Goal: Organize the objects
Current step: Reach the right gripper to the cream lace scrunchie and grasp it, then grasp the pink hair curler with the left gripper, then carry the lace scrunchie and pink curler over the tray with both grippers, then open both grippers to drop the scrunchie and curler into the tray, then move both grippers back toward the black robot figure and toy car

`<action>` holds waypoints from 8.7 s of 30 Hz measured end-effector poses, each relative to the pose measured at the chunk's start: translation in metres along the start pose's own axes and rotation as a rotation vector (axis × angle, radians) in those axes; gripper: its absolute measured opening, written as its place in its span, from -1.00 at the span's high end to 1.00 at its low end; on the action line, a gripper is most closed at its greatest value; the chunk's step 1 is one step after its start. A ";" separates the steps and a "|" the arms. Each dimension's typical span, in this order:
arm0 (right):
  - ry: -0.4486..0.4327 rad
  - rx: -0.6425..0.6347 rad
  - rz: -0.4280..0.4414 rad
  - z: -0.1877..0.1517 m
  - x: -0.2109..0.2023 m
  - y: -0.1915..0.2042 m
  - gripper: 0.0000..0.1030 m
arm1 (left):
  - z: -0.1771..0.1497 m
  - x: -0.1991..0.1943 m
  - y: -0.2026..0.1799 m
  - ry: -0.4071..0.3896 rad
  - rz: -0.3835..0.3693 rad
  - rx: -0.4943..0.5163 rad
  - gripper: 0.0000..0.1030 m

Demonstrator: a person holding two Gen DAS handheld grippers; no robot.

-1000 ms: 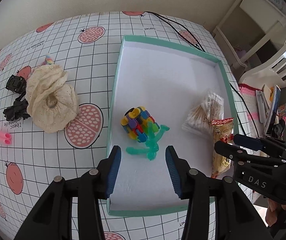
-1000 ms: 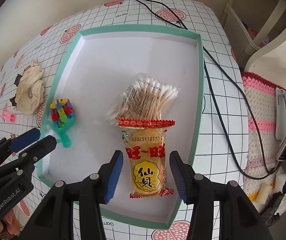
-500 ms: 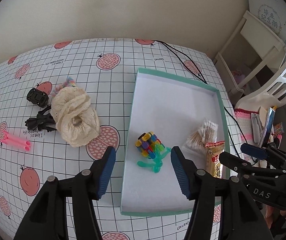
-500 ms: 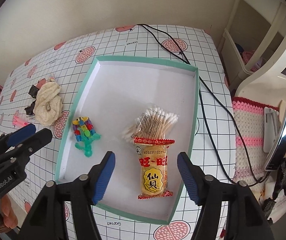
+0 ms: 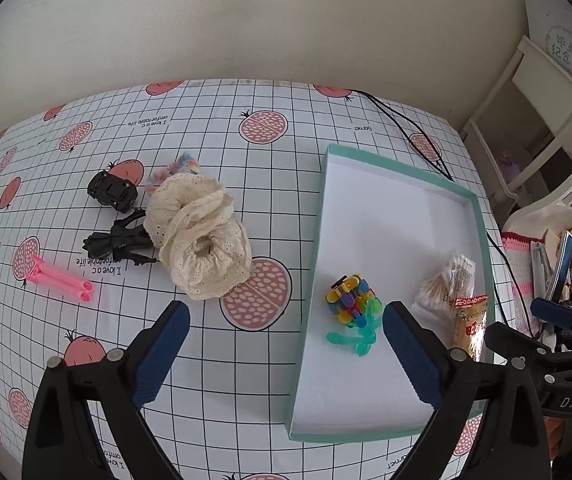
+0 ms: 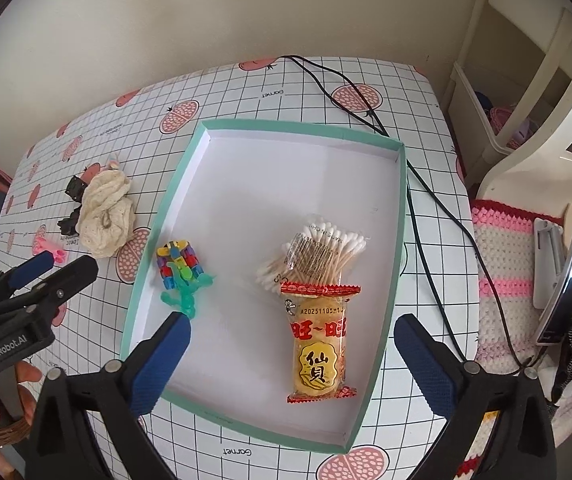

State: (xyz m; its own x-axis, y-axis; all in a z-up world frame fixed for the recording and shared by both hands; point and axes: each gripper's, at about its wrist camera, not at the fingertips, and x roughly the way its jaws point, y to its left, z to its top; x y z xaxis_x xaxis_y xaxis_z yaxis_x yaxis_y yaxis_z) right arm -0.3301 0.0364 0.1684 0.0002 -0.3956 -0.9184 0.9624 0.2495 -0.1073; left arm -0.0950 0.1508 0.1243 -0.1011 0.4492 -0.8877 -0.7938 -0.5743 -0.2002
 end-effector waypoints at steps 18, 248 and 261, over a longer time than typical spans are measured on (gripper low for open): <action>-0.094 -0.003 0.011 0.016 -0.014 0.026 -1.00 | 0.015 -0.013 0.052 -0.033 0.009 -0.084 -0.91; -0.256 -0.162 -0.050 0.076 0.037 0.145 -1.00 | 0.078 0.039 0.170 -0.027 0.059 0.042 -0.76; -0.220 -0.206 -0.015 0.074 0.069 0.201 -1.00 | 0.080 0.050 0.200 0.000 0.096 -0.019 -0.76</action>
State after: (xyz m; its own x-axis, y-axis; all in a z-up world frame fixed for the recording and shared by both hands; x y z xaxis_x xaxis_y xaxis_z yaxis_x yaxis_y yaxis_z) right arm -0.1169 -0.0060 0.1113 0.0670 -0.5771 -0.8139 0.8875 0.4073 -0.2157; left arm -0.3067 0.1133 0.0734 -0.1766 0.3914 -0.9031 -0.7688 -0.6278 -0.1218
